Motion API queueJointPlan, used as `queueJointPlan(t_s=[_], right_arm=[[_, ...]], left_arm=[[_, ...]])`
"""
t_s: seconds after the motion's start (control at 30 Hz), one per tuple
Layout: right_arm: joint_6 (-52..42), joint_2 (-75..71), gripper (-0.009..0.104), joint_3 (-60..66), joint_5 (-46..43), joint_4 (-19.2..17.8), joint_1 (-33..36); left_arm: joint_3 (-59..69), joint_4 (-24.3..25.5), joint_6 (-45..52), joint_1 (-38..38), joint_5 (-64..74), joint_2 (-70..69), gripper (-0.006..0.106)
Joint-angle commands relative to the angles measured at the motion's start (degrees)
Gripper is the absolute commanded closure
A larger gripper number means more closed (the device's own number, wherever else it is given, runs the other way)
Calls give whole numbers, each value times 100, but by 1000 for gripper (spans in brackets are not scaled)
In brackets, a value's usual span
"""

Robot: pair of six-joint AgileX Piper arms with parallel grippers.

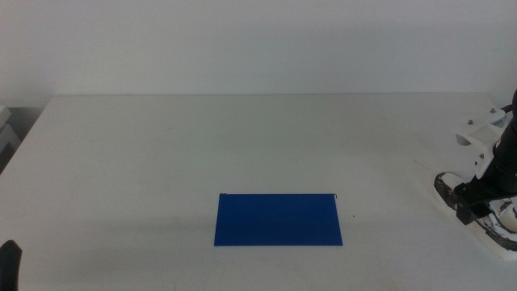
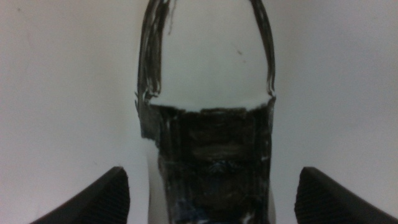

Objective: Use one arm to grab the shoe from the table and place it on the mat.

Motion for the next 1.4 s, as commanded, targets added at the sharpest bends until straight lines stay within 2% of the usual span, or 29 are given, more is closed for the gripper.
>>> queueJointPlan(t_s=[0.0, 0.1, 0.27, 0.47, 0.63, 0.8, 1.07, 1.23, 1.37], right_arm=[[-32, -239, 30, -175, -6, -182, -27], [-26, -239, 52, -175, 42, -307, -27], [14, -335, 99, -181, 310, -278, 7], [812, -969, 99, -417, 543, -315, 461], [1386, -989, 99, -1467, 1624, -317, 1125], [1629, -579, 99, -2481, 2184, -320, 1977], [2524, 712, 99, -4168, 2719, -350, 3256], [2395, 1244, 99, -4678, 2719, -192, 3765], [1345, 1496, 99, -4750, 2698, -110, 3947]], left_arm=[[29, -22, -17, -27, -466, -41, 7], [29, -22, -17, -27, -466, -41, 7], [29, -22, -17, -27, -466, -41, 7], [29, -22, -17, -27, -466, -41, 7], [29, -22, -17, -27, -466, -41, 7], [29, -22, -17, -27, -466, -41, 7], [29, -22, -17, -27, -466, -41, 7], [29, -22, -17, -27, -466, -41, 7], [29, -22, -17, -27, -466, -41, 7]])
